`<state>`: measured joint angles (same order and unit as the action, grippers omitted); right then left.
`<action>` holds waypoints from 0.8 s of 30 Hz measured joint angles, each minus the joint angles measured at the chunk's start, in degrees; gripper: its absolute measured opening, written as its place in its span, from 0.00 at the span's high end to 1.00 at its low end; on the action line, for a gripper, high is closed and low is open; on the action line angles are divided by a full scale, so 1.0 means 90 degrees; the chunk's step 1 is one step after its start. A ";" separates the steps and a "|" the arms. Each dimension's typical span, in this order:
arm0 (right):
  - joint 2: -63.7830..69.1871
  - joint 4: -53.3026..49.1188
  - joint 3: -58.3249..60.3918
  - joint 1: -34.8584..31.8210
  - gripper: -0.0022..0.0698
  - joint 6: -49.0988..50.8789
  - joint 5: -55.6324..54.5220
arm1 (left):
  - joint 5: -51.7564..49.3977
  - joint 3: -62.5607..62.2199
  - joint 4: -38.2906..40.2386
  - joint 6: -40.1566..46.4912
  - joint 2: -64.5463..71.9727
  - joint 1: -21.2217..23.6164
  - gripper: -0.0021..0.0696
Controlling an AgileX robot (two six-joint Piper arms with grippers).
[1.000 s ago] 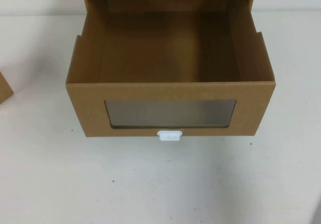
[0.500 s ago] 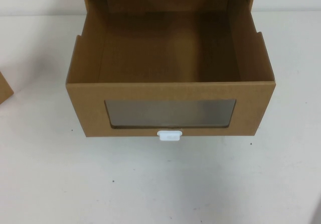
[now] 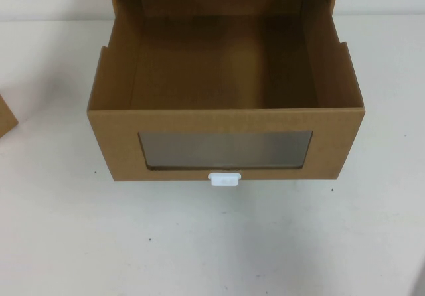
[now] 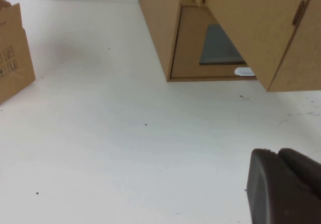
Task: Open the shoe box
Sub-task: 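Pull the top drawer of the cardboard box fully open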
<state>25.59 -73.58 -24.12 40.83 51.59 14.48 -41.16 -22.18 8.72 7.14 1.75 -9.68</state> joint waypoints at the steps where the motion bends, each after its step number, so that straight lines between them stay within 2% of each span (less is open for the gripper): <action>1: 0.0000 0.0080 0.0093 0.0000 1.00 0.0000 0.0051 | 0.0000 0.0000 0.0000 0.0000 0.0000 0.0000 0.98; 6: -0.0172 0.0458 0.0412 -0.0425 1.00 0.0000 0.0272 | 0.0000 0.0000 0.0000 0.0000 0.0000 0.0000 0.98; 14: -0.1161 0.0456 0.0726 -0.2516 1.00 0.0000 -0.0632 | 0.0000 0.0000 0.0000 0.0000 0.0000 0.0000 0.98; 17: -0.1496 0.0430 0.0896 -0.3021 1.00 0.0000 -0.0963 | 0.0000 0.0000 0.0000 0.0000 0.0000 0.0000 0.98; 24: -0.1611 0.0405 0.0963 -0.3219 1.00 0.0000 -0.1234 | 0.0000 0.0000 0.0000 0.0000 0.0000 0.0000 0.98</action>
<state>11.09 -69.94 -15.45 11.85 51.59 3.37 -41.16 -22.18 8.72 7.14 1.75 -9.68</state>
